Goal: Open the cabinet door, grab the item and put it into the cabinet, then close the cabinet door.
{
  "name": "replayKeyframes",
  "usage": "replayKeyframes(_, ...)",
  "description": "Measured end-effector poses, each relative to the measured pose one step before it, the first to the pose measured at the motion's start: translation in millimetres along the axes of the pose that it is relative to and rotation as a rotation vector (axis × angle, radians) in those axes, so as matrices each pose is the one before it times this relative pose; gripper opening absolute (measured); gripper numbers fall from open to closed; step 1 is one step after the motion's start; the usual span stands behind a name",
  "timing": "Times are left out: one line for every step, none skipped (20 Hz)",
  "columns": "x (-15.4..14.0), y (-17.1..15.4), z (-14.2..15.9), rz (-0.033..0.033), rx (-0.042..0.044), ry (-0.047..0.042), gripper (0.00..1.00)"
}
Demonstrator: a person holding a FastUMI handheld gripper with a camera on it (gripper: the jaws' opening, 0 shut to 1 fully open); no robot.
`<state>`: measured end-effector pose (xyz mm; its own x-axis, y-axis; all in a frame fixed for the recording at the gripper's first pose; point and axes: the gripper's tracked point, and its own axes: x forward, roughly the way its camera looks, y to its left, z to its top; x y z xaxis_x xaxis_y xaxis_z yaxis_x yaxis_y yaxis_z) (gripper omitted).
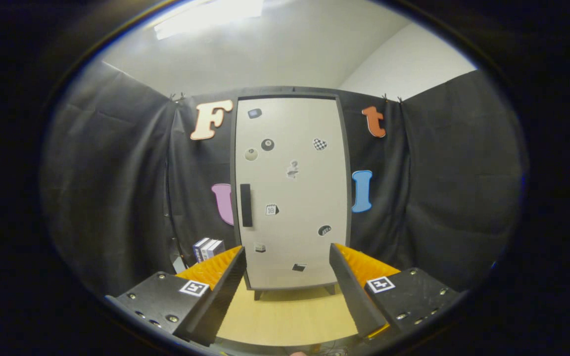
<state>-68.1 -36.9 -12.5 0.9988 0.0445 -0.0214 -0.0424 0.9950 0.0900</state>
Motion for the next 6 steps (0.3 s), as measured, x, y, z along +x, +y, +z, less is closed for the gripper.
replayKeyframes(-0.12, -0.28, -0.29, 0.00223, 0.00098, 0.00049, 1.00)
replayKeyframes(0.62, -0.39, -0.67, 0.00130, 0.00199, 0.00286, 1.00)
replayKeyframes(1.87, 0.53, -1.58, 0.00277, 0.00026, 0.00182, 1.00)
replayKeyframes(1.22, 0.24, -0.37, 0.00154, -0.00450, 0.00034, 1.00)
replayKeyframes(1.07, -0.86, -1.06, -0.00301, -0.00790, -0.00052, 1.00)
replayKeyframes(0.70, -0.38, 0.39, 0.00104, -0.00528, -0.00108, 1.00)
